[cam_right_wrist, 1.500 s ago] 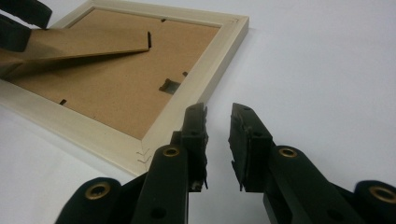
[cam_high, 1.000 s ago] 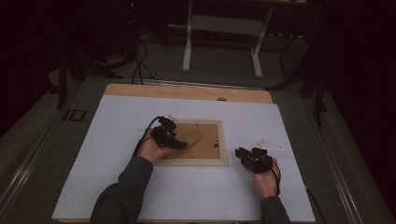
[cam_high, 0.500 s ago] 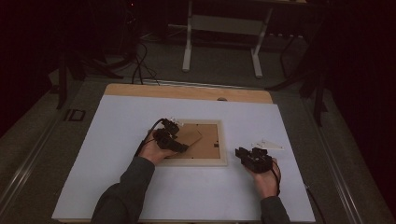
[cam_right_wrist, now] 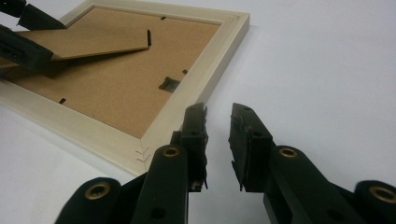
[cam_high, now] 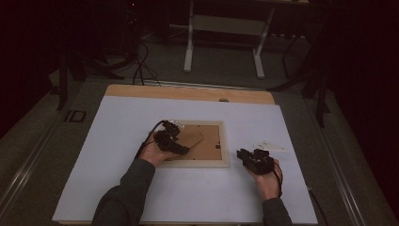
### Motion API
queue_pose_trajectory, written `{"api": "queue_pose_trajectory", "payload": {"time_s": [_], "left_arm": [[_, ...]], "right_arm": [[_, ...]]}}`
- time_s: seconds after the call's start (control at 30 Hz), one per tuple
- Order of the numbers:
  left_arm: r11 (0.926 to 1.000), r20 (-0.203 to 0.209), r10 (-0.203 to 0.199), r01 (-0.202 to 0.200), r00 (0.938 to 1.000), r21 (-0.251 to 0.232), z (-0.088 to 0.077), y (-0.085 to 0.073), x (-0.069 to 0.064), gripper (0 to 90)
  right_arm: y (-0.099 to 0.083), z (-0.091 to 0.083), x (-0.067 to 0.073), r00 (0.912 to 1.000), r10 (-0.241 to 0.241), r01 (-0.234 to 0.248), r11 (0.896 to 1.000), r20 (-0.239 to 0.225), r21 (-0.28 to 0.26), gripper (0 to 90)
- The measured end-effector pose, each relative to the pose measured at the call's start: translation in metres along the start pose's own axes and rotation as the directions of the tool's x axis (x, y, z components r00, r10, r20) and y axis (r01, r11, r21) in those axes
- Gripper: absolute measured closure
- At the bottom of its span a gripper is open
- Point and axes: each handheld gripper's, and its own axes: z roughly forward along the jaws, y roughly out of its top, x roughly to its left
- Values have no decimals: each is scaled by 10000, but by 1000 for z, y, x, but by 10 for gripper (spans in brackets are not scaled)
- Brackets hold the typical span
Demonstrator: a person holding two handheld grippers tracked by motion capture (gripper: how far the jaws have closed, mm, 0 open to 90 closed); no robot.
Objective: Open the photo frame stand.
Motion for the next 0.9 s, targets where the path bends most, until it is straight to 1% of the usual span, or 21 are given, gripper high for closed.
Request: {"api": "queue_pose_trajectory", "payload": {"time_s": [0.17,0.27,0.4,0.5,0.6,0.9], "left_arm": [[10000,53,-19,19,10000,77,1,0,1,342],[9999,176,-63,60,9998,134,0,-1,2,328],[9998,230,-58,54,9997,196,-1,-3,3,310],[9998,172,-56,53,9998,208,-1,-5,4,306],[9996,175,-147,142,9997,255,1,-7,4,336],[9998,179,62,-65,9998,203,0,-8,3,364]], "right_arm": [[0,0,0,10000,11,-11,10000,7,-6,753],[0,0,0,10000,22,-22,10000,-3,-8,753],[0,0,0,10000,19,-19,10000,7,-6,753],[0,1,0,10000,-4,4,10000,0,20,753],[0,1,1,10000,-25,25,10000,-21,40,753],[0,1,1,10000,-25,25,10000,-49,53,748]]}}
